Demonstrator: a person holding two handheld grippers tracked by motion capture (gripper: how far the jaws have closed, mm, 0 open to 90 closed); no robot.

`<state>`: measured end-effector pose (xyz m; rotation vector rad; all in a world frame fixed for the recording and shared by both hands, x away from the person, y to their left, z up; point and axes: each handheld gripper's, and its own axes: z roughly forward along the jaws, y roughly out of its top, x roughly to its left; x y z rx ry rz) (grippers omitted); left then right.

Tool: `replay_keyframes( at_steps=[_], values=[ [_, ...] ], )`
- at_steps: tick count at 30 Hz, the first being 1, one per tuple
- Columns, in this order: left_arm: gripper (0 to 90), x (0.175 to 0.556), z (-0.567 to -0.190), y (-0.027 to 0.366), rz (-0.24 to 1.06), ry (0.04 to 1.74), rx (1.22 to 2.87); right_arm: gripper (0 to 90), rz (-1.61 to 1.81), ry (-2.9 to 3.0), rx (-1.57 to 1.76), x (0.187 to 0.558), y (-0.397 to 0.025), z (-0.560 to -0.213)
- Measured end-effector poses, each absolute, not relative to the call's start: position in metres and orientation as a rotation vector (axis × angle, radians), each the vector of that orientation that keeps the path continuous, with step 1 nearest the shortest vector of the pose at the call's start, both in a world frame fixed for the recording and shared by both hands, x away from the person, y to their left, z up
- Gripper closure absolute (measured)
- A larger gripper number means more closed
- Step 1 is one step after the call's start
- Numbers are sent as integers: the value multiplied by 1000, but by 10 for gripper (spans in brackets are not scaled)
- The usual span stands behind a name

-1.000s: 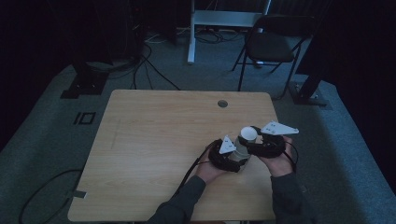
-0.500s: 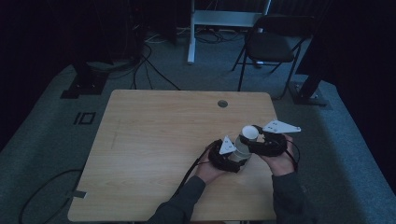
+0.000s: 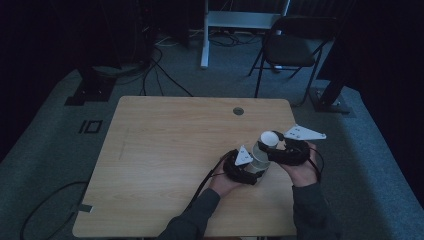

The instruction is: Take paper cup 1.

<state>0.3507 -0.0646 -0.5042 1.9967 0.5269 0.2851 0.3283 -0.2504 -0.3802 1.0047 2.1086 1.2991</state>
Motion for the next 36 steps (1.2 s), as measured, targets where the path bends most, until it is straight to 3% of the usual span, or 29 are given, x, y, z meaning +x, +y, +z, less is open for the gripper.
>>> replay_keyframes(
  at_steps=[18, 36],
  values=[
    [199, 353, -503, -65, 307, 537, 1994, 342, 1328, 2061, 966, 322, -254, -353],
    [205, 348, -486, -11, 324, 575, 1982, 343, 1383, 2093, 860, 313, -229, -337]
  ],
)
